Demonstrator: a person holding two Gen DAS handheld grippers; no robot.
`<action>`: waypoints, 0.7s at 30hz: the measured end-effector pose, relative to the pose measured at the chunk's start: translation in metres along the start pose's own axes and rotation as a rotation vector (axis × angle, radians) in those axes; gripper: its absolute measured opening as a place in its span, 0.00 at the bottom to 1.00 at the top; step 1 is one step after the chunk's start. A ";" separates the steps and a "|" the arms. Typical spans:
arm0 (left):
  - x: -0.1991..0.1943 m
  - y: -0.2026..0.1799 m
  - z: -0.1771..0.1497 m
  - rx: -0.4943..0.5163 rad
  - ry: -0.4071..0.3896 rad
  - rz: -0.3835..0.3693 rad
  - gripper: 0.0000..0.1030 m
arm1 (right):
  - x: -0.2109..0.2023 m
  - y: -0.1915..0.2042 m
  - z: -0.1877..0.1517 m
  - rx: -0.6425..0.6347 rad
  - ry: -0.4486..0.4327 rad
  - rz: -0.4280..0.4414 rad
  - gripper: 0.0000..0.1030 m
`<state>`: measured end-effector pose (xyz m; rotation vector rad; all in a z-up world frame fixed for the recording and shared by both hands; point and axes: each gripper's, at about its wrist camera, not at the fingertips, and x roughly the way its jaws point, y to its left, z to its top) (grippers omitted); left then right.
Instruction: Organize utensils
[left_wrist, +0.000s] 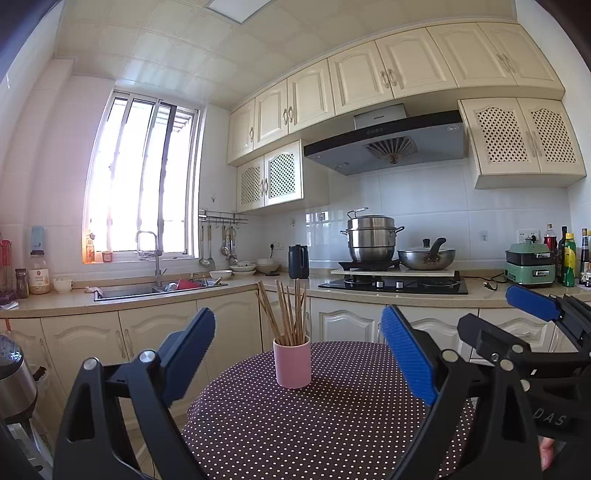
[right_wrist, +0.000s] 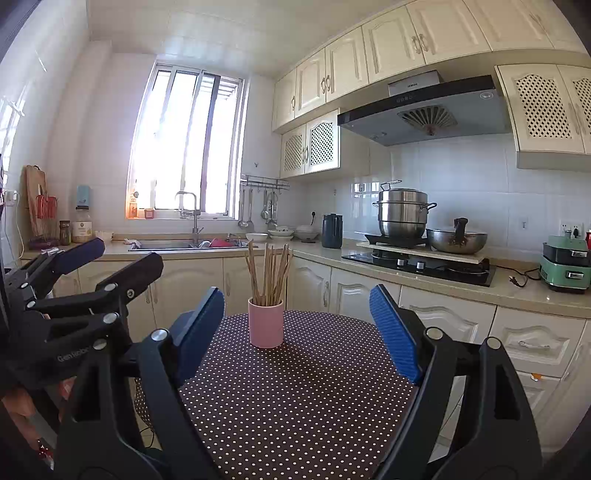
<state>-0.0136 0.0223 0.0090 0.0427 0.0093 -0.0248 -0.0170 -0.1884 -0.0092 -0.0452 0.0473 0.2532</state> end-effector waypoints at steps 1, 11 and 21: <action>0.000 0.000 0.000 0.001 0.000 0.001 0.87 | 0.000 0.000 0.000 0.001 0.001 0.001 0.78; 0.000 0.001 0.000 0.003 0.004 0.005 0.87 | 0.002 -0.002 0.000 0.001 0.008 0.002 0.78; 0.002 0.000 0.000 0.007 0.004 0.011 0.87 | 0.004 -0.001 -0.001 0.001 0.013 0.004 0.78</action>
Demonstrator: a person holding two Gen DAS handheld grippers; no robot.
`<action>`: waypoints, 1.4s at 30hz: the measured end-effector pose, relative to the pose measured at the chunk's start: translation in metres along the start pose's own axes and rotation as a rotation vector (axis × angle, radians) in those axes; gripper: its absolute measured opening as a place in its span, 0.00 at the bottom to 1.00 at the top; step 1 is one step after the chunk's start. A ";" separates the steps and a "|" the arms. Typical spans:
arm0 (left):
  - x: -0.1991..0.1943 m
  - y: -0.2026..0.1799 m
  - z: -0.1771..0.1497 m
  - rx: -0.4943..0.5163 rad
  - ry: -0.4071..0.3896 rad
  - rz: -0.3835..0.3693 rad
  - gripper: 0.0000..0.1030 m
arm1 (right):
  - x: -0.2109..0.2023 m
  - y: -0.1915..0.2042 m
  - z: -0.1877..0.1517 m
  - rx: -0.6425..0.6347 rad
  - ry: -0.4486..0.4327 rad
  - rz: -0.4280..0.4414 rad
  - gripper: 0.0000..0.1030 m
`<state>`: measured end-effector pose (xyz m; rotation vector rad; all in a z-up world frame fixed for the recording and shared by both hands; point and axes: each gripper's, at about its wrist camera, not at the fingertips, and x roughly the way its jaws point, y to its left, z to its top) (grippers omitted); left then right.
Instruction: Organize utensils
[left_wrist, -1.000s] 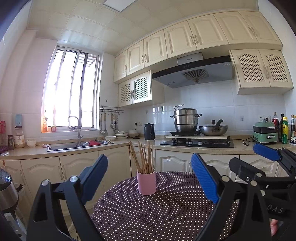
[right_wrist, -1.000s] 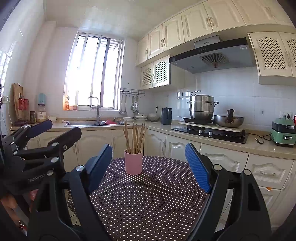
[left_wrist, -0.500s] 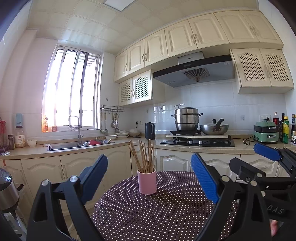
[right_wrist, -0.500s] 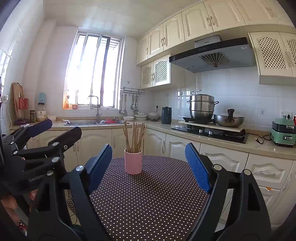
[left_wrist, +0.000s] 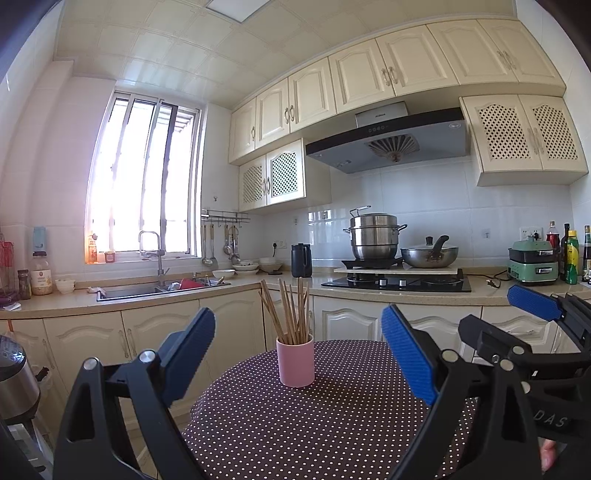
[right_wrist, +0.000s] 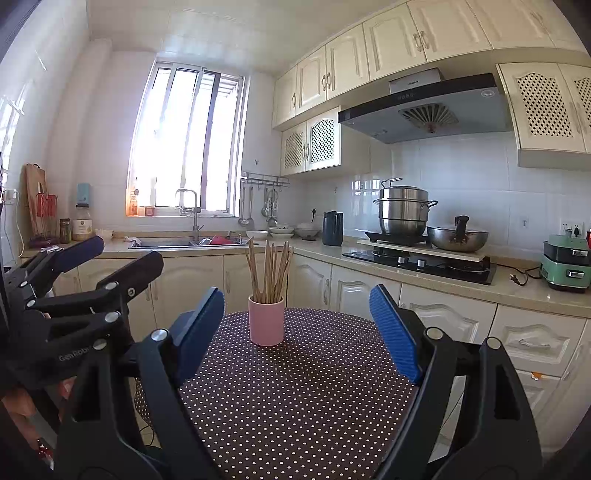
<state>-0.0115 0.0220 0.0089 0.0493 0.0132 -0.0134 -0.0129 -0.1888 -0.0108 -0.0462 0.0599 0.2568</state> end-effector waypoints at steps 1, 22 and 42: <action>0.000 0.000 -0.001 0.000 0.001 0.001 0.87 | 0.000 0.000 -0.001 0.000 0.001 0.000 0.78; 0.000 0.001 -0.005 0.001 0.007 0.003 0.87 | 0.001 0.000 -0.003 0.001 0.008 0.000 0.78; 0.004 0.000 -0.010 0.005 0.013 0.015 0.87 | 0.009 -0.002 -0.006 0.004 0.020 0.016 0.79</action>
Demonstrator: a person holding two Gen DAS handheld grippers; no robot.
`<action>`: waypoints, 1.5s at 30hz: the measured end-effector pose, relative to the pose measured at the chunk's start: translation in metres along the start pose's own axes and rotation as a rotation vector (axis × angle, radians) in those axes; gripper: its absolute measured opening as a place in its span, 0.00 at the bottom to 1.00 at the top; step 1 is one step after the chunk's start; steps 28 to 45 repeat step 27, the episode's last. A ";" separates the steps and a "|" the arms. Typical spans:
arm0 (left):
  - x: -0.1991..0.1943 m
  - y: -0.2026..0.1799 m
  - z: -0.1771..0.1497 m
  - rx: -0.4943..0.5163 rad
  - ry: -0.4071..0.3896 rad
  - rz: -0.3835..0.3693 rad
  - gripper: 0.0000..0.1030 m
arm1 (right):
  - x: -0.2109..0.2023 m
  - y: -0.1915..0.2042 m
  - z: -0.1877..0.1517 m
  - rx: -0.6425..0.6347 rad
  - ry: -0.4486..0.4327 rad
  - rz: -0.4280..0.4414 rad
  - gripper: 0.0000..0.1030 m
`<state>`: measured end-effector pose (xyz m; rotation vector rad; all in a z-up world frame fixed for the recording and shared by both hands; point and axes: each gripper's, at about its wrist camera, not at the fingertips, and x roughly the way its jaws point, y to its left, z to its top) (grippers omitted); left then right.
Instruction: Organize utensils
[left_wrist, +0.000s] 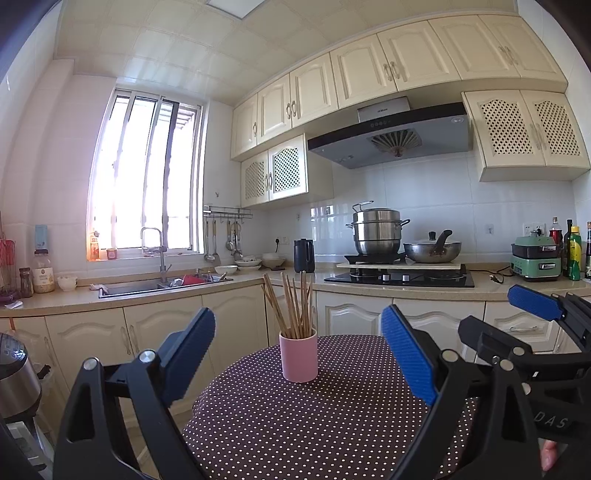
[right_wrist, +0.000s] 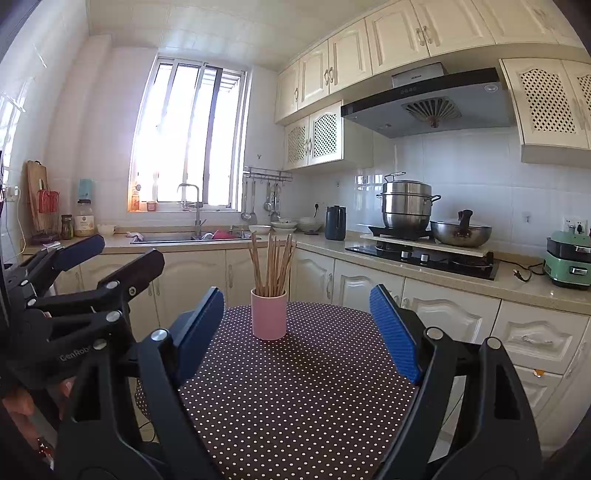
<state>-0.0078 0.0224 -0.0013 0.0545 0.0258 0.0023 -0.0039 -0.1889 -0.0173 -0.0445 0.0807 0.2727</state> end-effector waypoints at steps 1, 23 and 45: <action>0.002 0.000 0.000 0.000 -0.001 0.002 0.87 | 0.002 0.000 -0.001 0.001 0.000 0.002 0.79; 0.079 0.008 -0.016 -0.010 0.094 0.037 0.87 | 0.084 -0.006 -0.012 0.024 0.106 0.061 0.81; 0.106 0.010 -0.027 -0.035 0.173 0.034 0.87 | 0.110 -0.011 -0.021 0.037 0.162 0.068 0.83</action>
